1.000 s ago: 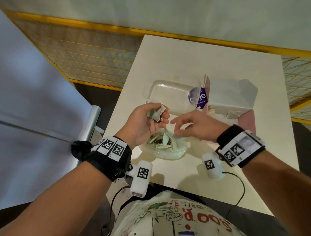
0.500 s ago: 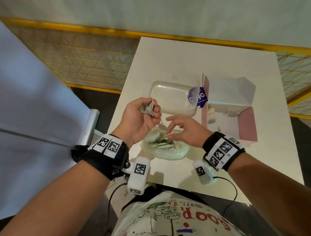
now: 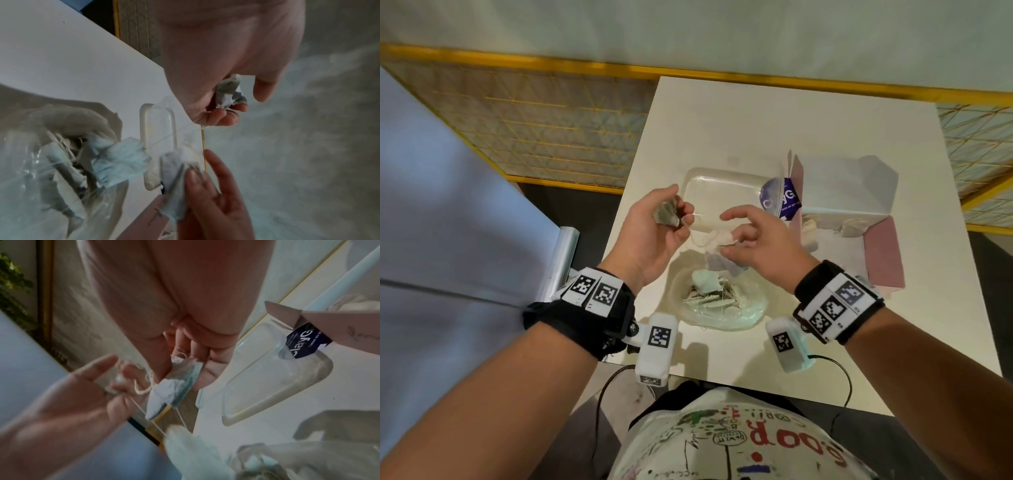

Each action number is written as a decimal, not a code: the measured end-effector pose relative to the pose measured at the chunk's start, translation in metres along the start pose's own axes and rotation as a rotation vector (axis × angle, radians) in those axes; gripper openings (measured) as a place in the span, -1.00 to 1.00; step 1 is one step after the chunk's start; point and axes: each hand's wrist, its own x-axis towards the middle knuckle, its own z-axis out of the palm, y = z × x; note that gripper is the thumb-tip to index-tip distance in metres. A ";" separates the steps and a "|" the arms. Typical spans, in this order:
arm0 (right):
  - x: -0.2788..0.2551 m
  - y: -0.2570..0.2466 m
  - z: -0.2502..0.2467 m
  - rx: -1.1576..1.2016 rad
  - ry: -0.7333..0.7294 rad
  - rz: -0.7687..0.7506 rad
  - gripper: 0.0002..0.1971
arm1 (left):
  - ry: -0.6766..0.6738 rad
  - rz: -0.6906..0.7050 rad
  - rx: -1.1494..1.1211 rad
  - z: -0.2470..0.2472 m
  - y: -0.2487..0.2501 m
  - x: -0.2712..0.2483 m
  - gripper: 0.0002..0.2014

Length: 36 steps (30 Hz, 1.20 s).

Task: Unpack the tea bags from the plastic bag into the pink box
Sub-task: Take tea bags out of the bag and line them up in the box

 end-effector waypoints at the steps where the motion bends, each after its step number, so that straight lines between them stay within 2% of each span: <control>1: -0.002 -0.002 -0.005 0.041 0.002 0.013 -0.51 | 0.018 0.006 0.063 -0.001 -0.004 0.001 -0.85; 3: -0.004 -0.004 -0.013 0.109 0.006 0.025 -0.50 | 0.003 -0.010 0.195 -0.001 -0.015 0.001 -0.92; 8: -0.007 -0.011 -0.023 0.241 0.060 0.035 -0.69 | -0.165 0.003 0.462 0.008 -0.044 -0.006 -0.89; 12: -0.007 -0.009 -0.024 0.259 0.133 0.063 -0.80 | -0.119 0.107 0.626 0.022 -0.057 -0.009 -0.74; 15: -0.004 -0.004 -0.026 0.244 0.162 0.085 -0.91 | -0.126 0.139 0.630 0.026 -0.061 -0.009 -0.75; 20: -0.006 -0.008 -0.042 0.113 0.092 0.024 -0.79 | -0.132 0.182 0.709 0.027 -0.061 -0.009 -0.68; 23: -0.004 -0.011 -0.050 0.027 0.070 -0.013 -0.84 | -0.100 0.162 0.632 0.030 -0.063 -0.009 -0.88; 28: 0.001 -0.012 -0.056 -0.032 0.054 -0.048 -0.82 | -0.063 0.181 0.594 0.034 -0.065 -0.006 -0.81; 33: 0.002 -0.010 -0.062 -0.084 0.033 -0.085 -0.87 | -0.088 0.143 0.531 0.035 -0.063 -0.009 -0.92; 36: 0.002 -0.010 -0.065 -0.111 0.028 -0.109 -0.87 | -0.058 0.126 0.520 0.033 -0.066 -0.009 -0.88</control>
